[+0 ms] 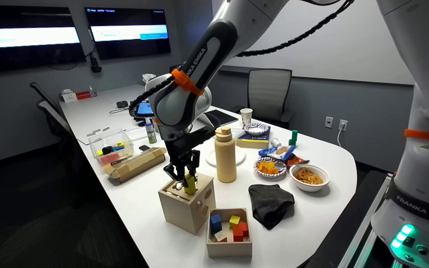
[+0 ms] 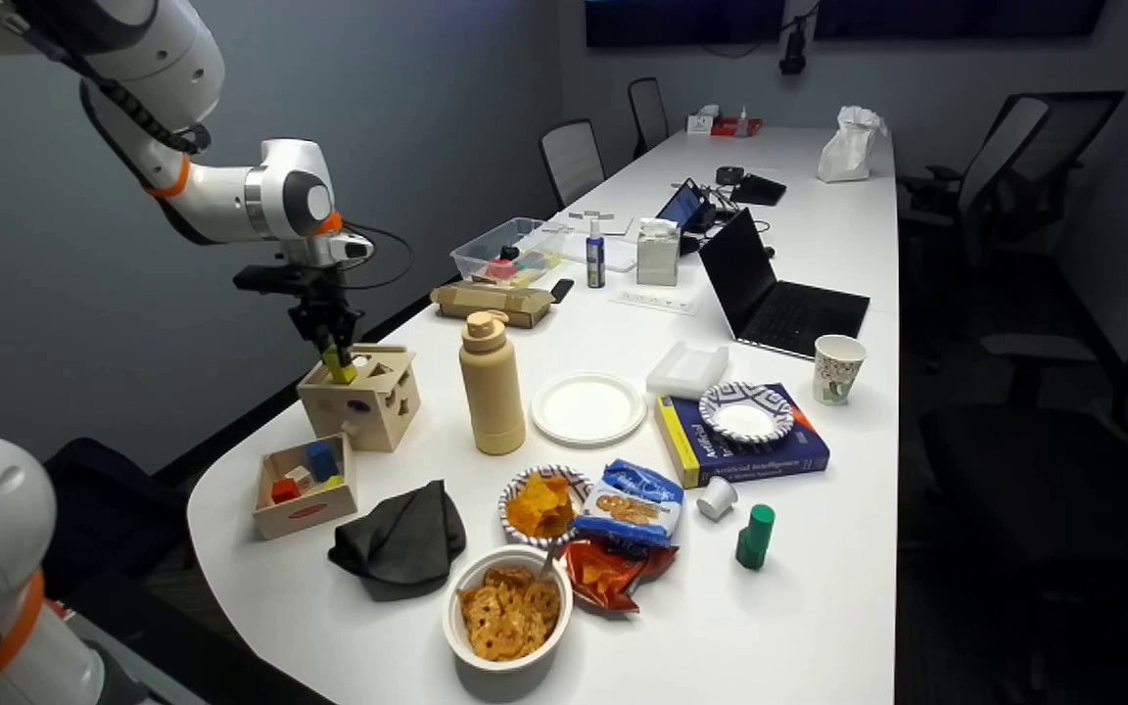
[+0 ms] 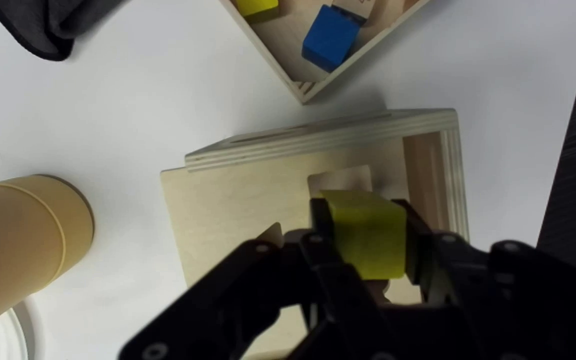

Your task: Put the yellow block in the toy box

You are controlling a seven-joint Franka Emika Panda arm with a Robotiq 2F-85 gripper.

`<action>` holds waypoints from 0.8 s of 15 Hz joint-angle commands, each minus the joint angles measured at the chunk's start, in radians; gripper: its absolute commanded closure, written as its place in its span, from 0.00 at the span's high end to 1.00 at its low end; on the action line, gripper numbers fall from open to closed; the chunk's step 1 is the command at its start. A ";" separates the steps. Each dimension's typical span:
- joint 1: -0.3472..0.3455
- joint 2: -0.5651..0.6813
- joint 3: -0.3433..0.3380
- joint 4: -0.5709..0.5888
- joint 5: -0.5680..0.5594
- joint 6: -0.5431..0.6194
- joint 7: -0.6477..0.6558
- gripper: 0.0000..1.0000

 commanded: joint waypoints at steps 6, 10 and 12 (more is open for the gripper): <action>0.016 0.020 -0.010 0.031 0.008 -0.061 -0.004 0.09; 0.021 0.030 -0.012 0.036 -0.004 -0.086 -0.010 0.09; 0.024 0.042 -0.014 0.045 -0.012 -0.092 -0.017 0.09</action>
